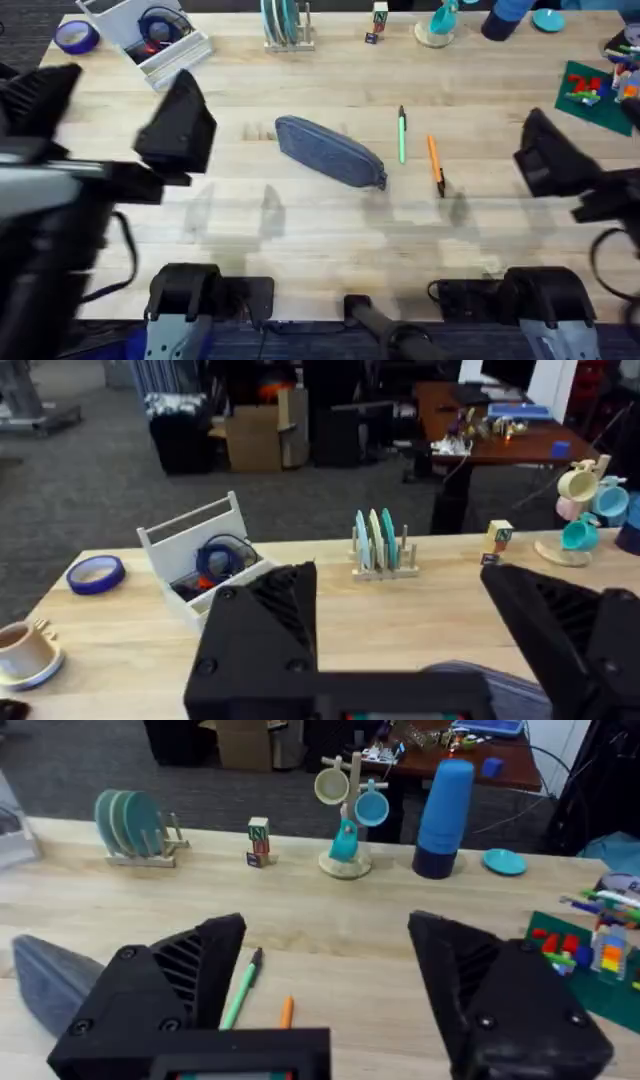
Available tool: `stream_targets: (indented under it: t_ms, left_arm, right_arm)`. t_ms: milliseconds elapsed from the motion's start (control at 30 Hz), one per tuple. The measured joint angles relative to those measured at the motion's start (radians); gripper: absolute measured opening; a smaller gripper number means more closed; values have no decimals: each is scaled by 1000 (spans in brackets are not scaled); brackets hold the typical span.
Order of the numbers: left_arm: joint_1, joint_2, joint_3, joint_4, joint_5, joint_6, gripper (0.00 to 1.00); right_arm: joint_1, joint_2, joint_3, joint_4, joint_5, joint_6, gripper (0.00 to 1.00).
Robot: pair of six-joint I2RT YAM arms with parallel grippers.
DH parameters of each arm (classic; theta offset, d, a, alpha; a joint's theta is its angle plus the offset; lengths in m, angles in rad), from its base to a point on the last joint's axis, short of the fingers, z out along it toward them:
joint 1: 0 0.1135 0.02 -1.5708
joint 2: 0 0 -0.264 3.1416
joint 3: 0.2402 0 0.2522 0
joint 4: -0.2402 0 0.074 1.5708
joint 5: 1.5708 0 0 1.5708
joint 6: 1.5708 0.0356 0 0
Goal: Unzip the bag, pick up the pens from the table one at a time and place them inside, then zip the bag closed.
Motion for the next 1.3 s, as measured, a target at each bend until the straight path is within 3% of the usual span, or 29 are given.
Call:
stream_targets:
  t_ms: [400, 633, 933, 1300]
  left_arm:
    - [0, 367, 469, -349, 0, 42, 993]
    - [0, 537, 651, -532, 0, 63, 994]
    - [0, 705, 784, -689, 0, 68, 993]
    - [0, 737, 795, -688, 0, 68, 994]
  right_arm:
    - [0, 314, 413, -395, 0, -30, 995]
    - [0, 477, 606, -606, 0, -82, 995]
    - [0, 594, 700, -685, 0, -120, 995]
    - [0, 612, 701, -683, 5, -127, 996]
